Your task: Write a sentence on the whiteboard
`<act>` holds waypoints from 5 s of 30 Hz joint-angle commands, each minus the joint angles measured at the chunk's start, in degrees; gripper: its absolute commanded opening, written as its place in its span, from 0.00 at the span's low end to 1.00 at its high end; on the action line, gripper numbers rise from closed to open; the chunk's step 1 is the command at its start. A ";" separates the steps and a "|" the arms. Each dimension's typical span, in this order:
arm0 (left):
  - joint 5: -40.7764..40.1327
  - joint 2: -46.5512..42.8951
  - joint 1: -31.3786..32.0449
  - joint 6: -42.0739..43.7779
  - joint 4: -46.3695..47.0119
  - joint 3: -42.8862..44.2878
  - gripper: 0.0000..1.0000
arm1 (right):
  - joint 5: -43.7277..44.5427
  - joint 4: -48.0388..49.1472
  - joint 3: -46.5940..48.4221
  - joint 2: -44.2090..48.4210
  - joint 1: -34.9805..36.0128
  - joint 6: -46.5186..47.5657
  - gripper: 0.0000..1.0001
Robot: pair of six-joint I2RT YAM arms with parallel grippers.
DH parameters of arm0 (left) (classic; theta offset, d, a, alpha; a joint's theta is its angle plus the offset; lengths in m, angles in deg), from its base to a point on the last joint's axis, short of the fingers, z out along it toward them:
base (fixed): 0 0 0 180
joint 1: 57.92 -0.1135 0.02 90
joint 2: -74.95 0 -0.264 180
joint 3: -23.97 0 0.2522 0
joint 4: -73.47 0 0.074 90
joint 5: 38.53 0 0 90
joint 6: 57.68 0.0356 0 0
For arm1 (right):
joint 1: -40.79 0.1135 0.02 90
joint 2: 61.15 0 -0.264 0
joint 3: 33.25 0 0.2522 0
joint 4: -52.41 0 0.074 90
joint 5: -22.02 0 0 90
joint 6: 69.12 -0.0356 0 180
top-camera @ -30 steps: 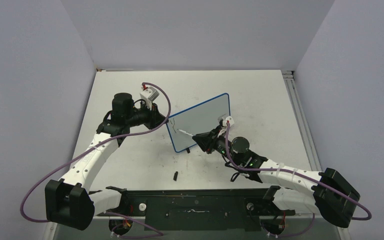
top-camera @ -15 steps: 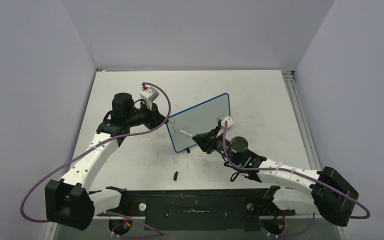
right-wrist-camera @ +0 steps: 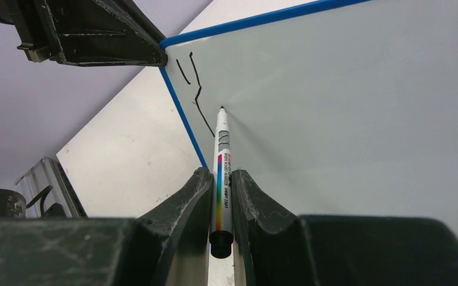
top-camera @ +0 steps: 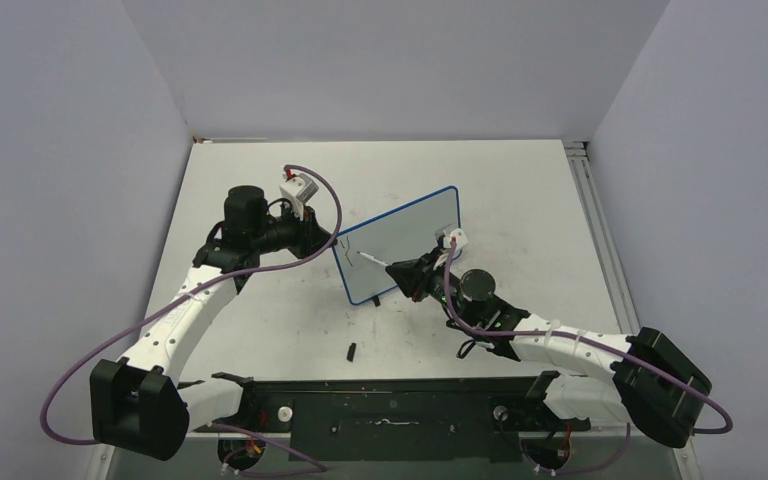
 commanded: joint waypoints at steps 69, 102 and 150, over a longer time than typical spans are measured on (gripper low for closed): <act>1.84 -0.21 -0.13 -0.15 -0.10 0.37 0.00 | 1.39 3.52 2.79 0.62 -0.81 1.19 0.05; 1.69 -0.09 -0.10 -0.14 0.02 0.31 0.00 | 1.82 4.31 2.87 0.23 -0.81 2.20 0.05; 1.79 -0.20 -0.12 -0.14 -0.07 0.35 0.00 | 5.62 0.32 0.22 3.46 -0.83 2.40 0.05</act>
